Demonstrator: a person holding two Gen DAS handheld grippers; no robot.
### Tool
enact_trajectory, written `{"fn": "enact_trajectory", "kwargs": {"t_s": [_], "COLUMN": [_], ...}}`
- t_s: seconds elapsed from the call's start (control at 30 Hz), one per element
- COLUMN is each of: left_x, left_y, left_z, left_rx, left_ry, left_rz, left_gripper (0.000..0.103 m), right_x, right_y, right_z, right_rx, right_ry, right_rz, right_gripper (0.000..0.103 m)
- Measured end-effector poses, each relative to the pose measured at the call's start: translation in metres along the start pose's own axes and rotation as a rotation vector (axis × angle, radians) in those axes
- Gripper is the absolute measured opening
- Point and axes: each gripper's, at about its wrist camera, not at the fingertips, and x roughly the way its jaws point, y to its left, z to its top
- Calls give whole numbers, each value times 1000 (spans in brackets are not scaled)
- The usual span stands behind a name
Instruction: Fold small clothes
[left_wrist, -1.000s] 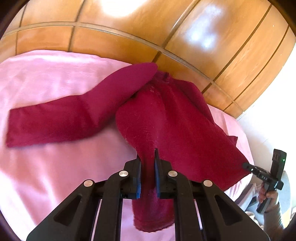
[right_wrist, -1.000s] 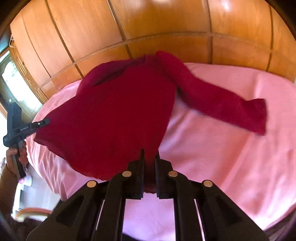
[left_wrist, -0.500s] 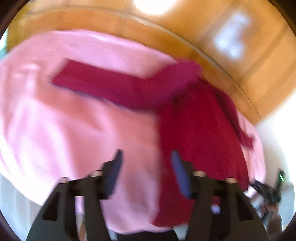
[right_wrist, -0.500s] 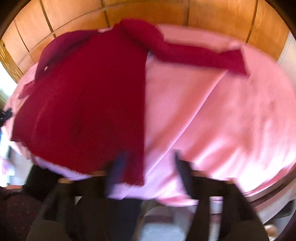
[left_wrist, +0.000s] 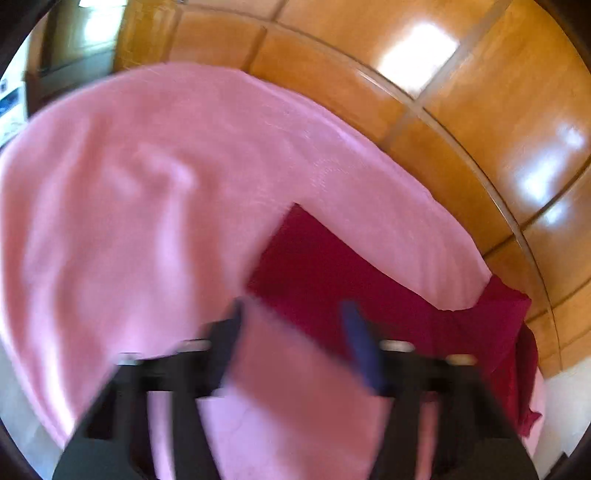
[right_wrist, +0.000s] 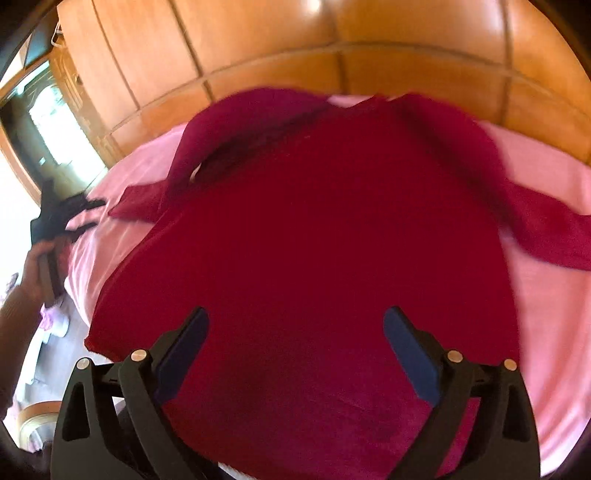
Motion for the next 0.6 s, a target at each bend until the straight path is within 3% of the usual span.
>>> {"fn": "enact_trajectory", "kwargs": {"t_s": [0.03, 0.17, 0.33, 0.4, 0.47, 0.5, 0.53, 0.57, 0.6], "left_x": [9, -8, -39, -45, -46, -45, -43, -42, -40], "left_y": [-5, -8, 11, 21, 31, 32, 29, 27, 24], "left_z": [2, 29, 93, 109, 115, 113, 107, 101, 90], "left_rx": [24, 100, 66, 36, -8, -9, 25, 50, 66], "left_ry": [25, -86, -243, -261, -222, -206, -192, -183, -177], "left_rz": [-2, 57, 154, 166, 65, 55, 83, 90, 73], "left_gripper": [0, 0, 0, 0, 0, 2, 20, 51, 66], "right_x": [9, 38, 38, 39, 36, 37, 37, 35, 37], "right_y": [3, 2, 8, 6, 0, 1, 1, 2, 3], "right_z": [0, -13, -25, -24, -29, -30, -31, -32, -33], "right_rx": [4, 26, -59, -47, -38, -40, -38, -34, -32], "right_ry": [14, 94, 59, 59, 50, 47, 40, 34, 29], "right_rz": [-7, -67, -116, -112, -106, -110, -116, -121, -128], "right_gripper": [100, 101, 101, 101, 101, 101, 101, 101, 101]}}
